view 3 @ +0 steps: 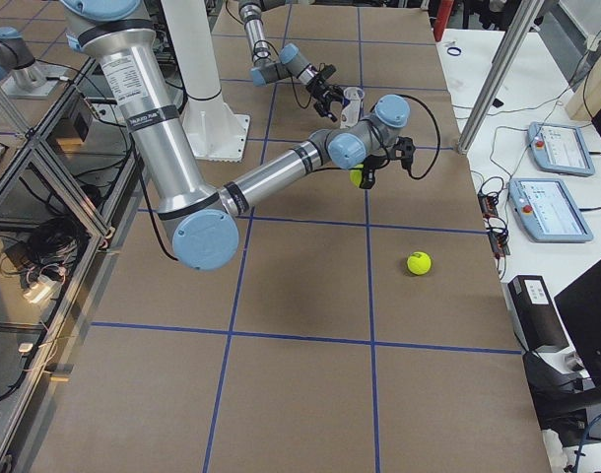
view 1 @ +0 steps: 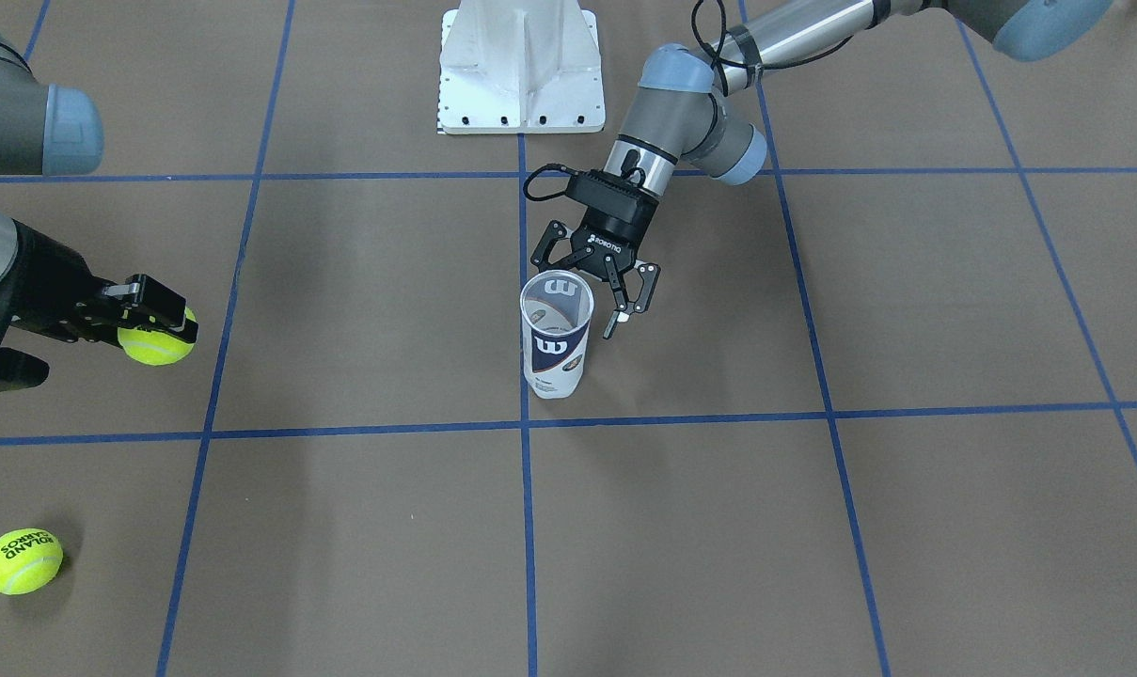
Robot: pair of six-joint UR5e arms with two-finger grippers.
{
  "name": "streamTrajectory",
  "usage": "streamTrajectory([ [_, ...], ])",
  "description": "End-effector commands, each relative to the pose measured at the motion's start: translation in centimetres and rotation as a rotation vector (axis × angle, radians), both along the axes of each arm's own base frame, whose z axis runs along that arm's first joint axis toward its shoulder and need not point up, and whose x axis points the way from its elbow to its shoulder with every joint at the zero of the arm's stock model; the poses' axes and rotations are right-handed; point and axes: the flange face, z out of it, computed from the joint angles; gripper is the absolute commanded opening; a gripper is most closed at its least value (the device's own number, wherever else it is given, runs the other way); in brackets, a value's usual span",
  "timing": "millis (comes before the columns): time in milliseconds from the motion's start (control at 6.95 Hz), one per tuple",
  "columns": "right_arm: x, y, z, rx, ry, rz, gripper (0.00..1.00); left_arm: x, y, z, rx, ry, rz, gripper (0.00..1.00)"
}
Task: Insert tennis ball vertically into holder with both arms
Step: 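Carry the Wilson ball with the right gripper toward the tube held by the left gripper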
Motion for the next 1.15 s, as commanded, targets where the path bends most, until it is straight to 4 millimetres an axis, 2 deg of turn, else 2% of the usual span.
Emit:
streamTrajectory([
  [0, -0.2, 0.3, -2.0, 0.015, -0.013, 0.001, 0.00, 1.1, -0.5, -0.4, 0.003, 0.004, -0.008, 0.98],
  [288, -0.7, 0.5, -5.0, 0.020, -0.016, -0.008, 0.00, 2.1, -0.8, 0.0, -0.004, -0.010, -0.008, 0.98],
  [576, -1.2, 1.8, -6.7, 0.047, -0.034, -0.021, 0.00, 2.7, -1.2, -0.3, -0.004, -0.013, -0.009, 0.98],
  [864, -3.2, 2.2, -10.2, 0.000, -0.059, 0.001, 0.00, 2.9, -1.2, -0.7, -0.002, -0.003, -0.011, 0.98],
  [1008, -3.8, 2.5, -11.0, -0.010, -0.064, 0.003, 0.00, 2.9, -1.4, -0.7, -0.002, -0.004, -0.013, 0.98],
])
